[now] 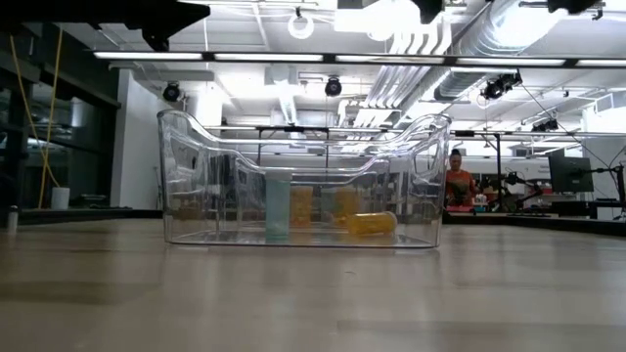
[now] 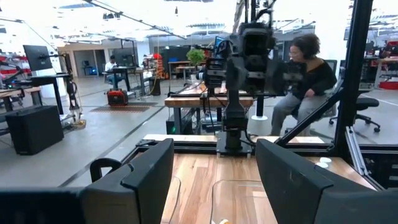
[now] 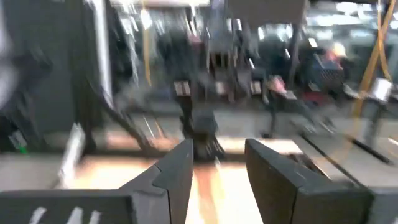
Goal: Pick and place medicine bottles into bin by pill shape (circle, oval)
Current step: Put the blue capsule bottle into the top transparent bin
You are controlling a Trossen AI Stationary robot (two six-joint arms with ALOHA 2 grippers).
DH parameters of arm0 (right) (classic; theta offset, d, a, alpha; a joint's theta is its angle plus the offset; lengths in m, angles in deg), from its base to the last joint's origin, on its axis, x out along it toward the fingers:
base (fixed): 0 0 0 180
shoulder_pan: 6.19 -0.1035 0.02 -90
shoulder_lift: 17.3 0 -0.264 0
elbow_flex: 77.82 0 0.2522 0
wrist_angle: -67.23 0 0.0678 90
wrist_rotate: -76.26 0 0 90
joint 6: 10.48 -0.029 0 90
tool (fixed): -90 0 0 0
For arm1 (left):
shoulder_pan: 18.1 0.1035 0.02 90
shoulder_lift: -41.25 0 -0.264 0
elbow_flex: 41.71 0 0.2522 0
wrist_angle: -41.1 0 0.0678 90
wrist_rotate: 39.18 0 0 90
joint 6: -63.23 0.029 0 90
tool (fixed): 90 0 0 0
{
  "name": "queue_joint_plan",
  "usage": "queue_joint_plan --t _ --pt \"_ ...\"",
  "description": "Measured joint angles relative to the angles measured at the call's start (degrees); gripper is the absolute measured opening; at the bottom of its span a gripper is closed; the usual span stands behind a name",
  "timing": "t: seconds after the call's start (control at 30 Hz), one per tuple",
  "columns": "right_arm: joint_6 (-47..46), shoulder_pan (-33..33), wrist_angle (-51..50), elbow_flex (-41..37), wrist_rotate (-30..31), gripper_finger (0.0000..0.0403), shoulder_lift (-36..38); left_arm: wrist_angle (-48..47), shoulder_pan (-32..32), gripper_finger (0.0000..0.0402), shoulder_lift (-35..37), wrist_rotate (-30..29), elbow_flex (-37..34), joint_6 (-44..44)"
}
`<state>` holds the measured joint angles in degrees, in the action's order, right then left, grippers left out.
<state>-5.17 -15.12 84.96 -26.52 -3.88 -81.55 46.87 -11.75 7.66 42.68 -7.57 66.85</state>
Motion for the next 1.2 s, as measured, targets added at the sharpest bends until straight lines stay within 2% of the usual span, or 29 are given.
queue_joint_plan --t 0.13,0.23,0.3,0.4,0.53,0.67,0.87,1.0,1.2 --pt "-1.61 -5.39 -19.49 6.9 10.28 0.0155 -0.59 -0.12 0.0 0.0216 0.0 0.08 0.0 -0.01" --pt "-9.32 -9.13 -37.93 12.76 16.97 0.0187 -1.49 -0.13 0.0 0.0216 0.0 0.11 0.0 -0.02" --pt "-17.44 -11.36 -50.48 16.54 19.22 0.0214 -2.33 -0.17 0.0 0.0216 0.0 0.11 0.0 -0.36" --pt "-33.98 -14.28 -68.38 21.69 16.49 0.0252 -3.84 -0.24 0.0 0.0216 0.0 0.11 0.0 -0.44" --pt "-57.87 -18.81 -84.58 24.72 7.0 0.028 -5.83 -0.46 0.0 0.0216 0.0 0.11 0.0 -0.44" --pt "-76.23 -25.01 -90.56 23.43 -0.45 0.0283 -7.94 -0.8 -0.02 0.0216 0.0 0.11 0.0 -0.44" --pt "-92.66 -30.61 -95.19 22.53 -10.38 0.0283 -13.83 -1.57 0.0 0.0216 0.0 0.09 0.0 -0.44" --pt "-96.36 -31.79 -93.57 22.53 -14.07 0.0283 -18.4 -1.71 -0.01 0.0216 0.0 -0.02 0.0 -0.44" --pt "-95.29 -32.39 -87.58 22.53 -17.83 0.0283 -23.94 -1.72 0.0 0.0216 0.0 -0.02 0.0 -0.44"
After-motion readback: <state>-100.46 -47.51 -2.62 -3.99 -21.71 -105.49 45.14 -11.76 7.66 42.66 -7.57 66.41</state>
